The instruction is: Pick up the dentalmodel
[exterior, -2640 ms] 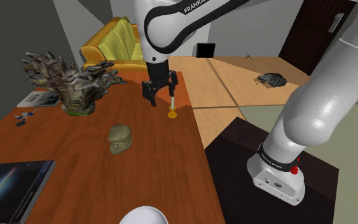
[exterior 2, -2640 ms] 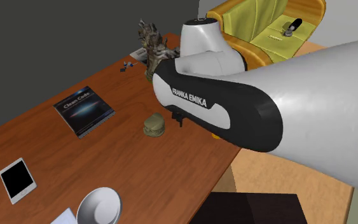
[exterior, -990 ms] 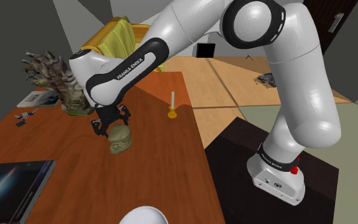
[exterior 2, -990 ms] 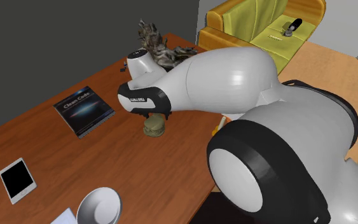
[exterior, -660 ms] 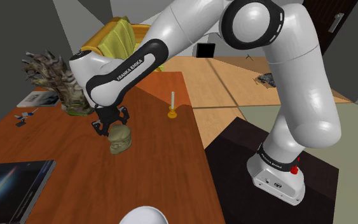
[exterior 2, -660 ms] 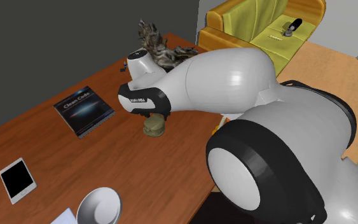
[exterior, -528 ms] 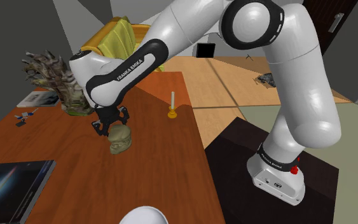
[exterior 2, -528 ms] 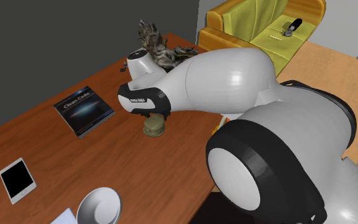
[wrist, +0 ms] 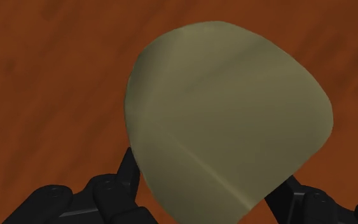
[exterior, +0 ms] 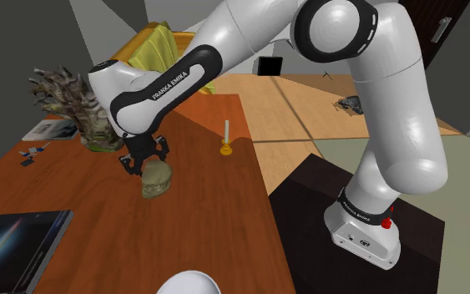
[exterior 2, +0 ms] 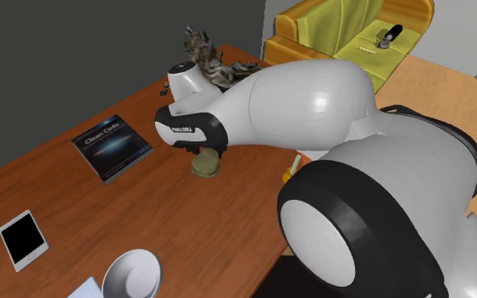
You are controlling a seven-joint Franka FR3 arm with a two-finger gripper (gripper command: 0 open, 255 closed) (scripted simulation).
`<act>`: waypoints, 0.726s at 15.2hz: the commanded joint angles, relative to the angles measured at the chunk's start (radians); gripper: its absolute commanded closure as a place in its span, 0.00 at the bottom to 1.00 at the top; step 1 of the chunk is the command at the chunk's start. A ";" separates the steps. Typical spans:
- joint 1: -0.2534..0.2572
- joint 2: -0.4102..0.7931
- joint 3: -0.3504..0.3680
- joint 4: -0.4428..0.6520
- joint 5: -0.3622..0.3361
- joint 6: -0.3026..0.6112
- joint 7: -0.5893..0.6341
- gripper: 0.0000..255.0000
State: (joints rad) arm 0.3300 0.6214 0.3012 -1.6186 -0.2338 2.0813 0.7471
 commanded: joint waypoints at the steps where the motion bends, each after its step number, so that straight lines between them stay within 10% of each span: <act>1: -0.001 -0.015 0.004 0.005 0.005 -0.019 -0.002 1.00; 11: -0.008 -0.080 0.017 0.042 0.028 -0.119 -0.018 1.00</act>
State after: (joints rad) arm 0.3222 0.5481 0.3171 -1.5808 -0.2077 1.9731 0.7303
